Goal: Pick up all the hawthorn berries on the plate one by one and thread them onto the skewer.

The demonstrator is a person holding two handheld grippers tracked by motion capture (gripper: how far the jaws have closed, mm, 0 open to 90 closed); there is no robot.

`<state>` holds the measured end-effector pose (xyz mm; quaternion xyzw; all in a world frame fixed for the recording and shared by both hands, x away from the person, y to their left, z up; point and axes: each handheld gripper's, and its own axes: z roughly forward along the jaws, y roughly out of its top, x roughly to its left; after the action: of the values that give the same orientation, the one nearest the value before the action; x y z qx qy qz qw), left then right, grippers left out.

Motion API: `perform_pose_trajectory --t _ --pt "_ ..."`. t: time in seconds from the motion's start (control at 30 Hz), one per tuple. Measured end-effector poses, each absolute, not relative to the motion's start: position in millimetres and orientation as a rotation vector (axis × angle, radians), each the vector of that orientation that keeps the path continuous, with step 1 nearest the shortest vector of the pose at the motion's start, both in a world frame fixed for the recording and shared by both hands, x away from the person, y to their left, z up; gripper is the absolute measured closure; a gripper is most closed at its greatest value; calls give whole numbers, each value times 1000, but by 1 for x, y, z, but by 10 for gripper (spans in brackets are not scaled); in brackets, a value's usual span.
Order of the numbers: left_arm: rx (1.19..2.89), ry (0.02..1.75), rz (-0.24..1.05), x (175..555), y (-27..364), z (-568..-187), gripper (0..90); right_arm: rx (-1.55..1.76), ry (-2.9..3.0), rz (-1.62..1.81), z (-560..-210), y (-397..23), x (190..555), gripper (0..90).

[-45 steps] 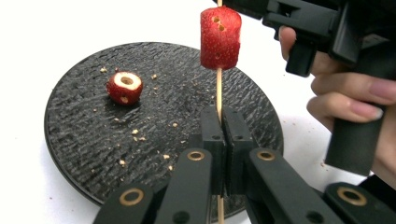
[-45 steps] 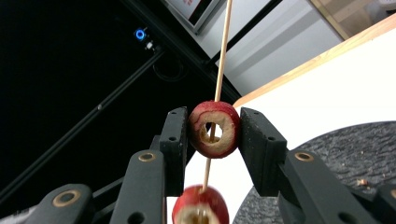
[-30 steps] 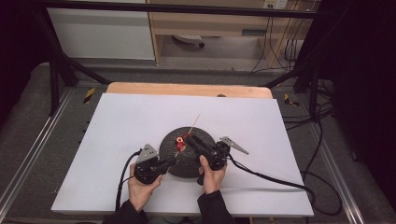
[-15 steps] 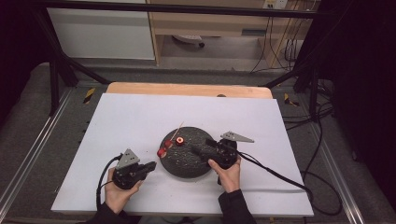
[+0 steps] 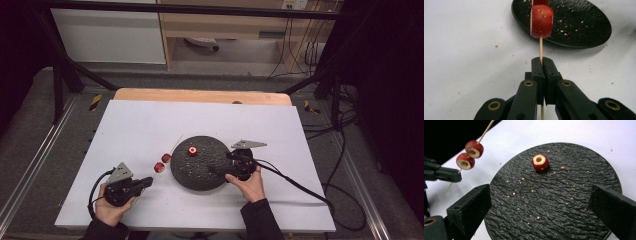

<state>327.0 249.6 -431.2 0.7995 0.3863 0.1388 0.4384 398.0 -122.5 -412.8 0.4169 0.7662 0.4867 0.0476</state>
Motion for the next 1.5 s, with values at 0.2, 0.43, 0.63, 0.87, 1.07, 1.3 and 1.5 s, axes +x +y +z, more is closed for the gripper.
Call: perform_pose_trajectory --t 0.2,0.43,0.63,0.87,1.07,1.3,1.5 --pt "1971 978 347 328 257 -433 884 1211 2420 1361 -405 -112 405 47" --pt "1973 983 356 329 259 -434 883 1130 2514 1216 -390 -91 419 71" --pt "1976 984 355 330 260 -435 883 1116 2555 1130 -384 -73 435 94" --pt "1976 985 353 330 259 -436 883 1085 2602 1028 -382 -54 452 123" --pt "1975 994 355 331 261 -436 883 1060 2640 950 -383 -42 463 149" --pt "1978 997 356 332 261 -437 884 1026 2696 872 -391 -27 475 214" --pt "1982 994 354 332 260 -437 883 1006 2745 814 -400 -16 484 317"
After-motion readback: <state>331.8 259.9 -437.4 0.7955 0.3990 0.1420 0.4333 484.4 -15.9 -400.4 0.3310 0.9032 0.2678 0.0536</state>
